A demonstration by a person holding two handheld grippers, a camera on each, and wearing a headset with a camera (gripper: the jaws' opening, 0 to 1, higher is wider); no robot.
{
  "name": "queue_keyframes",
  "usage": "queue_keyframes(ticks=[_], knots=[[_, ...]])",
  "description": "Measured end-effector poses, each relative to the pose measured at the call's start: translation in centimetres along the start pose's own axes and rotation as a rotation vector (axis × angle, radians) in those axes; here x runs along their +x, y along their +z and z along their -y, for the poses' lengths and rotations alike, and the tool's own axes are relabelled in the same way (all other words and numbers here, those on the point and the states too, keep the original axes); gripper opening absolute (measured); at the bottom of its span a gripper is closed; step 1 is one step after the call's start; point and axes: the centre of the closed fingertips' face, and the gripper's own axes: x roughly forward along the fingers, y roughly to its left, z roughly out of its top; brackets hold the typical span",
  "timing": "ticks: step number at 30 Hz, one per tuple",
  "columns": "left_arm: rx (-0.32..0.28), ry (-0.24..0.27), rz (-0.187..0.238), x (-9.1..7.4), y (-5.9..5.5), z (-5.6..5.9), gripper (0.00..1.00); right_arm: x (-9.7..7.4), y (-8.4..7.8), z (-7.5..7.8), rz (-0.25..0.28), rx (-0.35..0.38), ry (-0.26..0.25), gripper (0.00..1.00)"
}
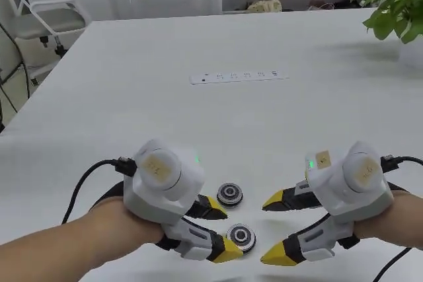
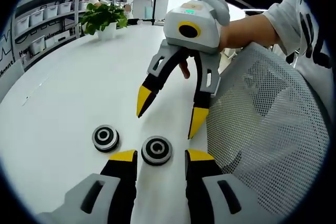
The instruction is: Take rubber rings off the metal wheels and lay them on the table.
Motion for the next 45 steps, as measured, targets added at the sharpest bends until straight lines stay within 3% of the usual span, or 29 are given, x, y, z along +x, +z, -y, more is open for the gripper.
queue_keyframes(ticks=[18, 24, 30, 33, 45], knots=[[0.011, 0.004, -0.016, 1.3, -0.4, -0.3, 0.16, 0.1, -0.6, -0.1, -0.014, 0.015, 0.007, 0.49], [0.076, 0.022, -0.013, 1.7, -0.2, -0.1, 0.11, 0.2, -0.6, -0.1, -0.012, 0.020, 0.008, 0.49], [0.087, 0.038, -0.005, 1.8, -0.2, -0.3, 0.08, 0.3, -0.4, -0.1, -0.003, 0.027, 0.009, 0.49], [0.159, 0.052, -0.012, 1.8, -0.2, -0.1, 0.08, 0.4, 0.0, -0.1, 0.019, 0.064, 0.019, 0.48], [0.141, 0.052, 0.003, 1.8, -0.3, -0.2, 0.07, 1.1, 0.5, -0.4, 0.000, 0.030, 0.043, 0.43]])
